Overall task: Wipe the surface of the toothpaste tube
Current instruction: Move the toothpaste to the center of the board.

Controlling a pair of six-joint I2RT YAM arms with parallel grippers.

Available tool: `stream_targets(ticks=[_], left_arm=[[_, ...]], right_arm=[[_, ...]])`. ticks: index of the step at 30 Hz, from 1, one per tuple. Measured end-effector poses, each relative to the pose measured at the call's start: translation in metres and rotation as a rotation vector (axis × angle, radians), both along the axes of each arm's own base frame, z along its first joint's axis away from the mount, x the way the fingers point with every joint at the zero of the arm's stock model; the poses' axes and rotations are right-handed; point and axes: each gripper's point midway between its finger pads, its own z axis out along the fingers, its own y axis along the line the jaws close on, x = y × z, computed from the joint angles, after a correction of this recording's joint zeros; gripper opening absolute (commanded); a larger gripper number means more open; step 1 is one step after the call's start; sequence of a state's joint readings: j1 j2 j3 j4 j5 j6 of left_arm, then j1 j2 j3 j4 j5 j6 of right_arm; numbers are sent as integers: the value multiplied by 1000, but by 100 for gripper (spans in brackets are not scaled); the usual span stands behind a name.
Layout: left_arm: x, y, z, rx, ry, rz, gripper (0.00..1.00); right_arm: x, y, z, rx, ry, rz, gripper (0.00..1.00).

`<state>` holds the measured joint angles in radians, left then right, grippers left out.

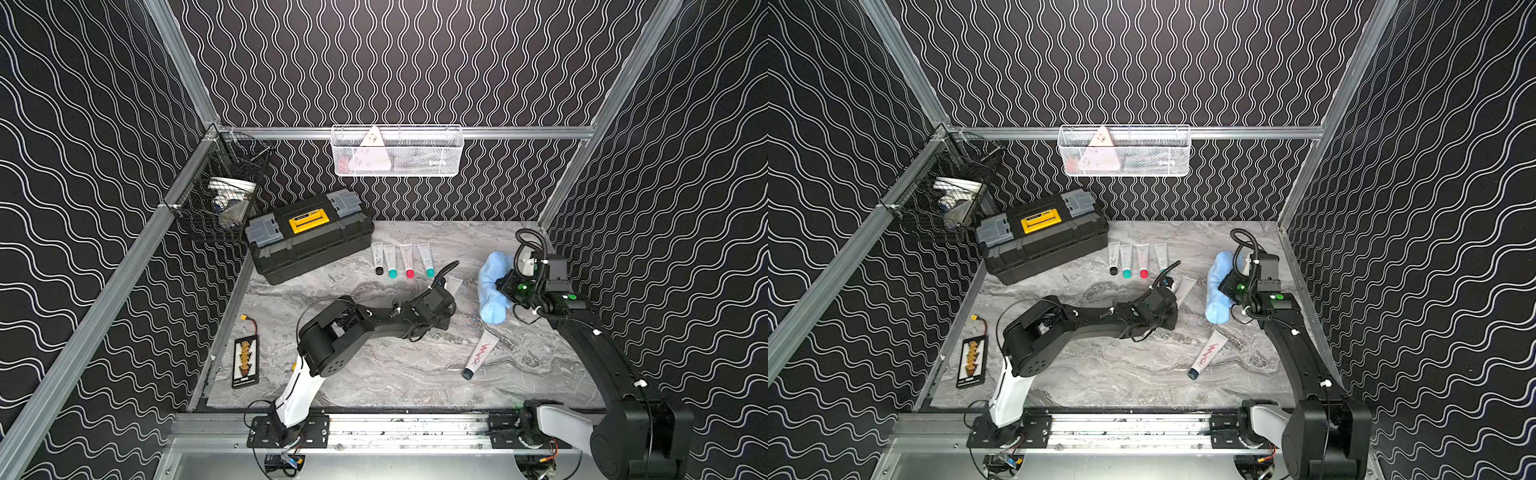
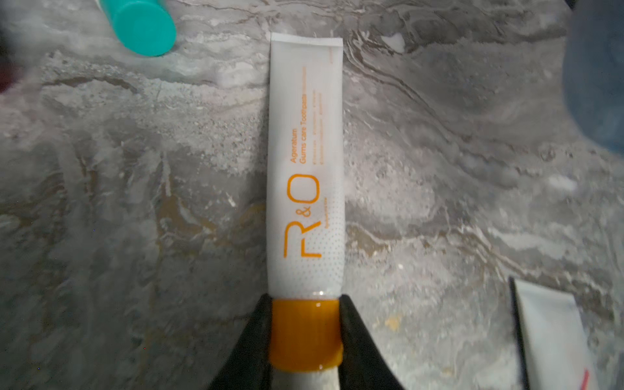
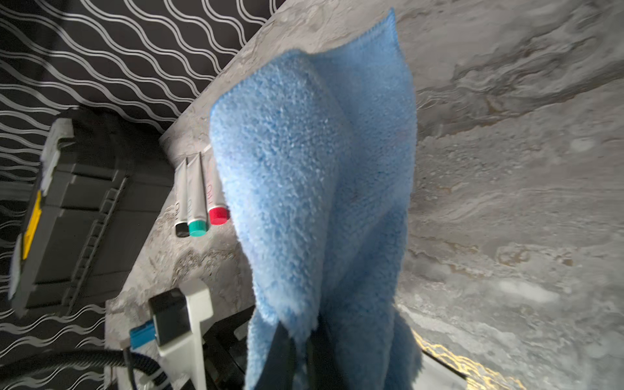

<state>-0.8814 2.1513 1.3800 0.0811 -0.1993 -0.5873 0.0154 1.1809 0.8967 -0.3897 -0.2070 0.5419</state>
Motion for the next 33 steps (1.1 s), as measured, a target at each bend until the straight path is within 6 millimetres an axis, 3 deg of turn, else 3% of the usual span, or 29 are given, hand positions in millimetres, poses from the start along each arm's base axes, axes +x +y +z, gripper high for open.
stream_targets(ticks=[8,17,25,30,33], left_arm=[[52,-17,-3,-38,-5,170,15],[102,-16,-5,-66,-21,290,18],[118,-33,-1,-92,-20,300,46],[114,-33,2,-83,-2,281,51],[109,-32,15,-83,-1,253,51]], right_arm=[[0,-21,-14,-46,42,-121,0],[-4,-22,-26,-39,50,-133,0],[-1,-18,-25,-19,41,-122,0],[-2,-18,-23,-16,35,-121,0],[-2,-19,-23,-16,34,-122,0]])
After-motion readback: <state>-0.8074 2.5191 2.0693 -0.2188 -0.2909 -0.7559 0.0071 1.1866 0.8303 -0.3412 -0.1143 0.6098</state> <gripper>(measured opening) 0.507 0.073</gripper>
